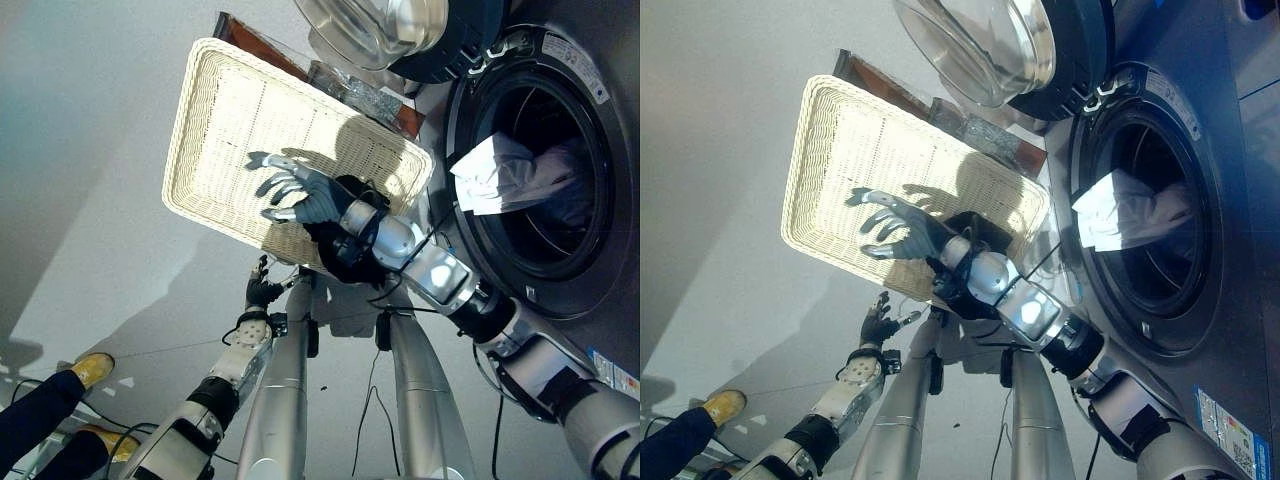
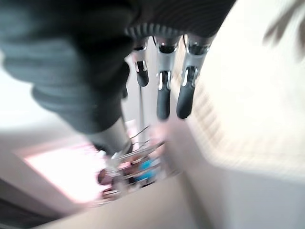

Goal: Put the clothes into the washing machine.

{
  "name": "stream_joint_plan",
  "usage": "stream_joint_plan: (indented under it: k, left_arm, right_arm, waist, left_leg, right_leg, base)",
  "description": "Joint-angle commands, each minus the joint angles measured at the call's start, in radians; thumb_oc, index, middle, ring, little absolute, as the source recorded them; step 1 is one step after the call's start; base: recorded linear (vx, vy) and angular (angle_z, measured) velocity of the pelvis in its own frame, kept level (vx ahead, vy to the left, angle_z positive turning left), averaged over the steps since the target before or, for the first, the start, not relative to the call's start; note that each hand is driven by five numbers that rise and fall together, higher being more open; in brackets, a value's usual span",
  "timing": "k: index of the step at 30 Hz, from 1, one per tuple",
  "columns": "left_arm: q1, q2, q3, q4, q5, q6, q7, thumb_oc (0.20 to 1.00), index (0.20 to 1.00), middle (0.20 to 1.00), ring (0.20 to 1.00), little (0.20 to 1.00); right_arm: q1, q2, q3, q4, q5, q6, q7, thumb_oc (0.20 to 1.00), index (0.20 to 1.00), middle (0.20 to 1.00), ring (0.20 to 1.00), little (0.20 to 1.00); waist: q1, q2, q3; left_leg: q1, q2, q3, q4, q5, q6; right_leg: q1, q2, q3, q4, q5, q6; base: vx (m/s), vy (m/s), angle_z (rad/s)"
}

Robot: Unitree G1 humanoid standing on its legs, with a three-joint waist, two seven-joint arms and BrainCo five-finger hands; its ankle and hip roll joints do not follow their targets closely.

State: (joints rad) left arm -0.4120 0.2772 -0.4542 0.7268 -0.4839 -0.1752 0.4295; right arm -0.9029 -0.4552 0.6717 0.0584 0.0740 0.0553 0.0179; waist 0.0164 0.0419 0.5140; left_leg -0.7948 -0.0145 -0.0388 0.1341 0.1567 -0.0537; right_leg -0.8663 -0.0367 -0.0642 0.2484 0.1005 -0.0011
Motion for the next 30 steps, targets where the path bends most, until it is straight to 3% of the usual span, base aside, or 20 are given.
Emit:
stream_joint_plan:
  k: [1,6,13,20,25,30]
  left_arm:
    - [0.014,0.024,0.029,0.006,0.042,-0.023,-0.013,1.000,1.000,1.000,1.000,1.000]
    - [-0.001,0.039,0.032,0.028,0.029,-0.029,-0.030,1.000,1.000,1.000,1.000,1.000]
    - [-0.026,0.052,0.011,0.046,0.015,-0.028,-0.040,1.000,1.000,1.000,1.000,1.000]
    - [-0.041,0.070,-0.002,0.049,0.015,-0.016,-0.045,1.000,1.000,1.000,1.000,1.000]
    - [-0.062,0.073,-0.006,0.058,0.013,-0.017,-0.049,1.000,1.000,1.000,1.000,1.000]
    - [-0.065,0.064,-0.017,0.042,0.018,-0.016,-0.041,1.000,1.000,1.000,1.000,1.000]
  right_arm:
    - [-0.034,-0.004,0.016,-0.043,-0.162,-0.016,-0.009,1.000,1.000,1.000,1.000,1.000]
    - [-0.054,-0.078,0.093,0.047,-0.312,-0.005,0.014,1.000,1.000,1.000,1.000,1.000]
    - [-0.117,-0.129,0.202,0.162,-0.478,-0.062,0.049,1.000,1.000,1.000,1.000,1.000]
    - [-0.172,-0.148,0.289,0.222,-0.485,-0.078,0.101,1.000,1.000,1.000,1.000,1.000]
    - [-0.184,-0.141,0.326,0.282,-0.537,-0.068,0.091,1.000,1.000,1.000,1.000,1.000]
    - [-0.180,-0.121,0.332,0.358,-0.623,-0.006,0.070,1.000,1.000,1.000,1.000,1.000]
  waist:
    - [0.025,-0.028,0.006]
    - [0.026,-0.034,0.006]
    - [0.036,-0.032,0.006]
    - [0.051,-0.034,0.006]
    - [0.058,-0.029,0.006]
    - [0.068,-0.015,0.006]
  left_leg:
    - [0.004,-0.067,0.018,0.023,-0.034,0.031]
    - [0.003,-0.063,0.012,0.015,-0.032,0.025]
    - [-0.006,-0.064,-0.003,0.010,-0.029,0.020]
    - [-0.013,-0.068,-0.020,0.004,-0.024,0.017]
    - [-0.031,-0.066,-0.033,-0.010,-0.010,0.012]
    - [-0.050,-0.064,-0.044,-0.023,0.001,0.008]
  right_leg:
    - [0.015,0.033,-0.052,-0.006,0.014,0.087]
    - [0.017,0.029,-0.058,-0.011,0.013,0.091]
    - [0.013,0.019,-0.070,-0.015,0.013,0.096]
    - [0.012,0.014,-0.083,-0.021,0.015,0.099]
    - [-0.006,0.014,-0.084,-0.021,0.014,0.101]
    - [-0.028,0.012,-0.085,-0.018,0.013,0.102]
  base:
    - [0.00,0.000,0.00]
    - [0.00,0.000,0.00]
    - [-0.01,-0.029,0.03]
    - [0.00,-0.053,0.04]
    - [0.01,-0.027,0.05]
    - [0.03,-0.015,0.06]
